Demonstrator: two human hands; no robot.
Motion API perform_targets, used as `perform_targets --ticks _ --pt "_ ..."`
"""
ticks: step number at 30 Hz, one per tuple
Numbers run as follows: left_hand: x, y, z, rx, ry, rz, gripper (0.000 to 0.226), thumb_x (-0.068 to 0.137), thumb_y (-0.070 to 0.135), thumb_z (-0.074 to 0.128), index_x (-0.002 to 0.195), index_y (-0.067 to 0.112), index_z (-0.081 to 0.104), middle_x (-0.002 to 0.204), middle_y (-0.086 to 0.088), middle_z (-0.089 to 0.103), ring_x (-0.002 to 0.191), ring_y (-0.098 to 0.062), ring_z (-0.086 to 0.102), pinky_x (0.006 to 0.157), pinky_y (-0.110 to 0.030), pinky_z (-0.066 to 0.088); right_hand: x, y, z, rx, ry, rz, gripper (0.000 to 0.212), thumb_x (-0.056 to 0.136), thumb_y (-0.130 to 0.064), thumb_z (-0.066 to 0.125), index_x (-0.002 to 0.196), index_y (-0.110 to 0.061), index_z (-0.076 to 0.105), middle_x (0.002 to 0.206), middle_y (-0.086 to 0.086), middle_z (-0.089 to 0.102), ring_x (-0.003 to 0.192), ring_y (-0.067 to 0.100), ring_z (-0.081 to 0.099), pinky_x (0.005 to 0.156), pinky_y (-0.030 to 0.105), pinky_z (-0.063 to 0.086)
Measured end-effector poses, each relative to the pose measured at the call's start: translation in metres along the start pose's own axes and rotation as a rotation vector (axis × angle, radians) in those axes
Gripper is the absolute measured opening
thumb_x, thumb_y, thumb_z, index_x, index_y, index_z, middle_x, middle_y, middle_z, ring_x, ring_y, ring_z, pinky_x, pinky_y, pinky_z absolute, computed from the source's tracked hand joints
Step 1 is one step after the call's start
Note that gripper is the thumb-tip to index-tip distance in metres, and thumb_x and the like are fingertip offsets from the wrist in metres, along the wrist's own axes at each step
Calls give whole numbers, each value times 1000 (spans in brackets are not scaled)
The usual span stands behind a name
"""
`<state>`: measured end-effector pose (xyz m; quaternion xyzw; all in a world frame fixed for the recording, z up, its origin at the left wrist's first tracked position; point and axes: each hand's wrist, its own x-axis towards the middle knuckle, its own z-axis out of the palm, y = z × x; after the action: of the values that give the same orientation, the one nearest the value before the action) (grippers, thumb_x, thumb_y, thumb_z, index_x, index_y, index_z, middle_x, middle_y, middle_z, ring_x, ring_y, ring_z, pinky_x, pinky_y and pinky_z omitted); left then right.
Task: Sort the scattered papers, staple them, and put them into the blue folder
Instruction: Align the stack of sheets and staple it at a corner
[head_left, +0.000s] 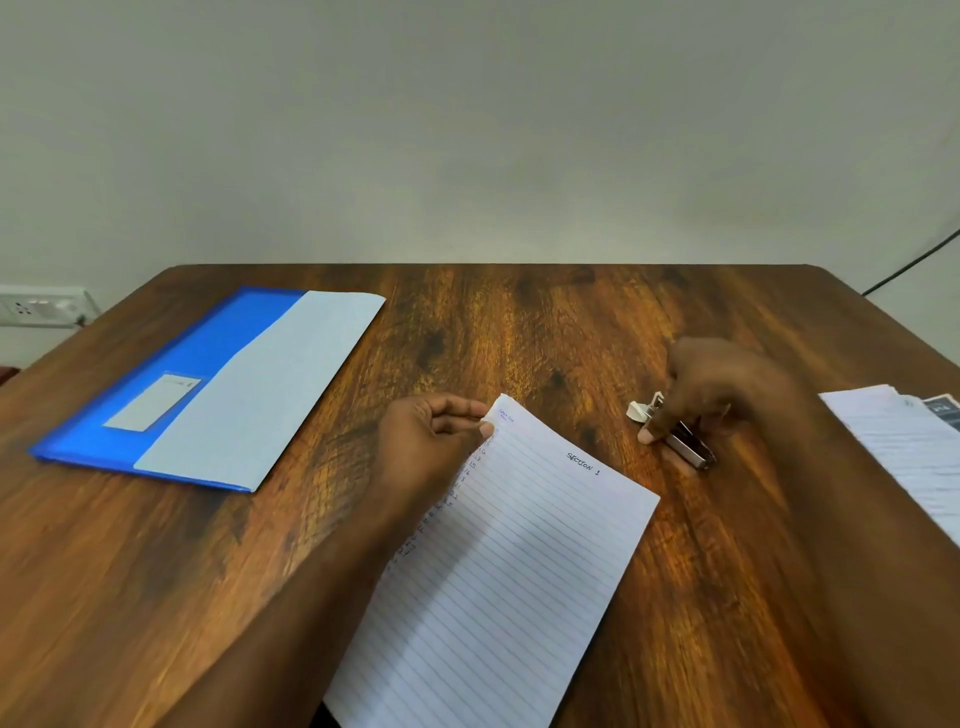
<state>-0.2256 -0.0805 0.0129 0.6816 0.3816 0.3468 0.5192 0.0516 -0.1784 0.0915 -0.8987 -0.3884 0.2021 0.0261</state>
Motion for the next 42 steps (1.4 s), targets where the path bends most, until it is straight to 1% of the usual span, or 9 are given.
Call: perform_targets --ticks 3,9,16,19,22,24,28,34,42 --pt "-1 0 -1 -16 -9 -2 11 91 7 80 101 9 80 89 1 82 83 -13 80 72 -24 64 3 -1 1 3 -15 -18 57 56 -34 103 92 -6 69 87 14 74 73 29 76 58 39 65" --pt "-1 2 0 -19 -18 -7 10 90 6 80 100 8 79 88 0 82 82 -16 80 72 -25 65 9 -3 2 75 -39 -131 37 67 -30 98 92 -12 76 71 6 76 64 19 74 55 30 60" --pt "-1 1 -1 -3 -26 -4 9 90 8 81 99 9 80 91 1 82 83 -14 80 74 -27 65 -1 -6 2 588 -190 -457 37 68 -27 89 101 -12 80 97 10 78 79 22 70 59 28 56" --pt "-2 2 0 -10 -37 -6 9 89 8 81 98 10 80 91 1 82 84 -14 80 73 -26 65 -5 -12 7 728 -308 -570 36 75 -15 85 111 -9 79 99 29 64 80 34 66 60 34 61" --pt "-1 4 0 -4 -52 -12 8 88 7 82 95 12 81 89 2 82 83 -13 80 71 -23 63 -2 -18 14 710 -304 -649 38 76 -14 85 114 -13 79 98 28 57 82 35 54 54 32 57" --pt "-1 4 1 -2 -66 -15 9 88 6 81 95 11 81 88 1 82 82 -13 80 71 -22 63 -1 -22 17 656 -294 -689 37 79 -13 85 116 -16 79 110 34 60 82 29 57 53 31 54" --pt "-2 5 2 6 -88 -4 10 87 4 81 94 12 80 86 -2 82 81 -16 79 72 -25 64 -7 -28 17 485 -273 -760 35 87 -8 81 120 -17 78 112 4 77 89 14 68 59 22 51" --pt "-3 4 3 37 -76 28 10 86 7 84 93 13 81 83 -10 80 86 -38 75 81 -52 62 -7 -34 16 347 -265 -820 36 88 -17 81 123 -17 76 117 -8 77 112 15 69 104 50 54" --pt "-2 4 4 65 -83 53 10 86 7 83 94 13 81 83 -2 81 83 -29 78 81 -56 63 -7 -43 21 290 -252 -828 34 87 -20 82 120 -17 78 116 -11 77 113 13 69 103 56 52"
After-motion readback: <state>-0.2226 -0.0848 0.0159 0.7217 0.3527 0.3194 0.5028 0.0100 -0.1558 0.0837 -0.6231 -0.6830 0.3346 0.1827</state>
